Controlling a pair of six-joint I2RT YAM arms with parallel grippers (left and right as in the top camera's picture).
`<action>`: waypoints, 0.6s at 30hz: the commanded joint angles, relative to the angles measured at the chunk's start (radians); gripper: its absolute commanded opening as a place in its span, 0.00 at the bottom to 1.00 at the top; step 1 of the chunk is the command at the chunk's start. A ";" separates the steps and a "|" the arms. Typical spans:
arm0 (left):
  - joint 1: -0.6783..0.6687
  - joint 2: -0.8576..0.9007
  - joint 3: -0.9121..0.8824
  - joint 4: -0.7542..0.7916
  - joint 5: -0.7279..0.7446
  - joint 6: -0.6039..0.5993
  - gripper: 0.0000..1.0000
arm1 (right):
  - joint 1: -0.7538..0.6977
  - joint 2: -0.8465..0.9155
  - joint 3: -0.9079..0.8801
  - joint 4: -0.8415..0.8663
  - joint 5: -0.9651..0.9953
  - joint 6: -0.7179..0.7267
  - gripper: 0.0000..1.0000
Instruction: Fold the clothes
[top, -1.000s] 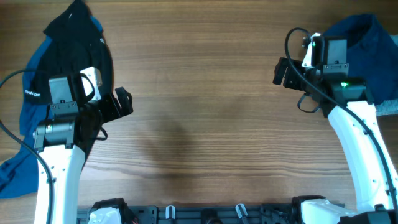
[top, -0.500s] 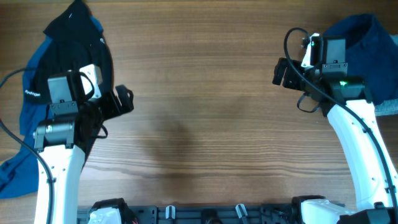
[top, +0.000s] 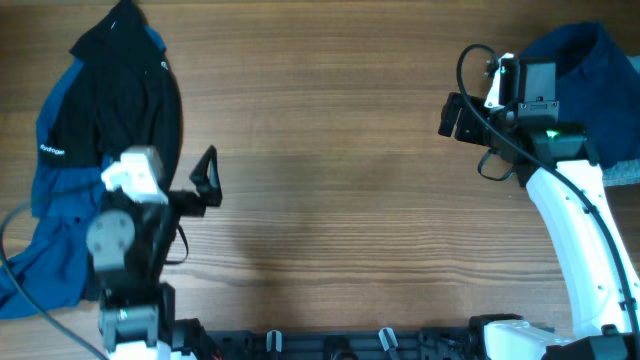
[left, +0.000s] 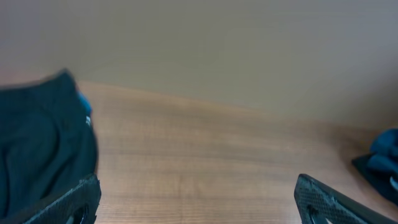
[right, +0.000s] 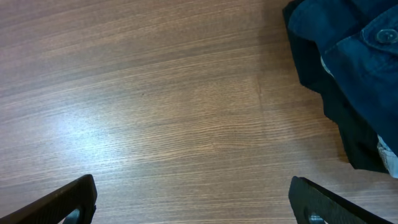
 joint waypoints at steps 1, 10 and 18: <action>-0.003 -0.153 -0.134 0.025 0.015 -0.002 1.00 | 0.003 0.010 0.022 0.000 0.018 0.014 1.00; -0.053 -0.343 -0.286 0.006 -0.012 -0.001 1.00 | 0.003 0.010 0.022 0.000 0.018 0.014 1.00; -0.052 -0.422 -0.352 -0.070 -0.048 0.003 1.00 | 0.003 0.010 0.022 0.000 0.018 0.014 1.00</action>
